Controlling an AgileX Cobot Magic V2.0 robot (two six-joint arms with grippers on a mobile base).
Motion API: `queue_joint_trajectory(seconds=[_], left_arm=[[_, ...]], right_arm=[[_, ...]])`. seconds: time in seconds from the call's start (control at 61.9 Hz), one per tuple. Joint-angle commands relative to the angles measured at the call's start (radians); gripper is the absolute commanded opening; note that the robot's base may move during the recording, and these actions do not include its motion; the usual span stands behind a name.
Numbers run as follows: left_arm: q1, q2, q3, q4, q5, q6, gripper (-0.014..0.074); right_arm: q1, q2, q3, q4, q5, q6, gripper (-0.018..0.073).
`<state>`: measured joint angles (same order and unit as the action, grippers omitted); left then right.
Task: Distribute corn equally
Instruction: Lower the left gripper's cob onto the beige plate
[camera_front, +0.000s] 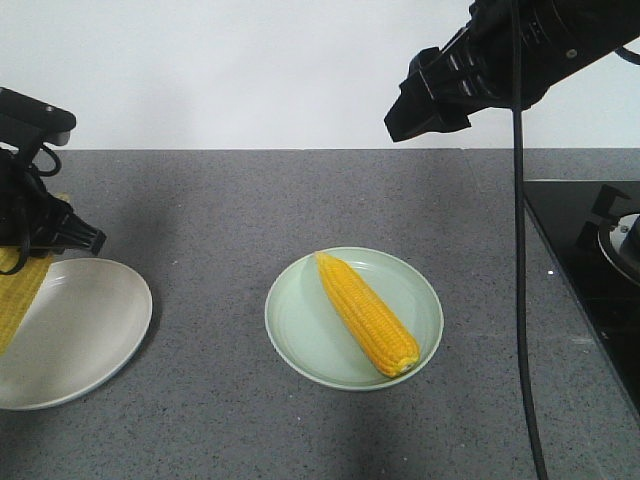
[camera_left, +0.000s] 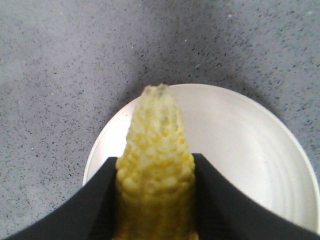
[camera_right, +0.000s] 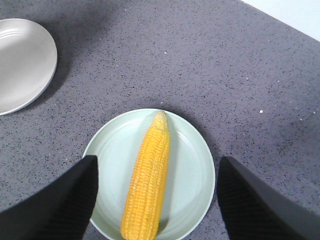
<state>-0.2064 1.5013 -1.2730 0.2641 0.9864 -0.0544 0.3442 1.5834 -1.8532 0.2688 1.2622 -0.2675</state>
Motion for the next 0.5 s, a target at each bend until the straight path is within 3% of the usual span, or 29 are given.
queue_joint_trajectory(seconds=[0.0, 0.259, 0.485], left_arm=[[0.004, -0.014, -0.023, 0.017, -0.041, -0.001, -0.0003], [0.004, 0.011, -0.023, 0.016, -0.051, 0.002, 0.0015], [0.004, 0.029, -0.023, 0.005, -0.048, -0.007, 0.0088]], right_arm=[[-0.005, -0.038, -0.028, 0.009, 0.029, 0.002, 0.0473], [-0.005, -0.038, -0.028, 0.009, 0.029, 0.005, 0.0473], [-0.005, -0.038, -0.025, 0.009, 0.029, 0.009, 0.0473]])
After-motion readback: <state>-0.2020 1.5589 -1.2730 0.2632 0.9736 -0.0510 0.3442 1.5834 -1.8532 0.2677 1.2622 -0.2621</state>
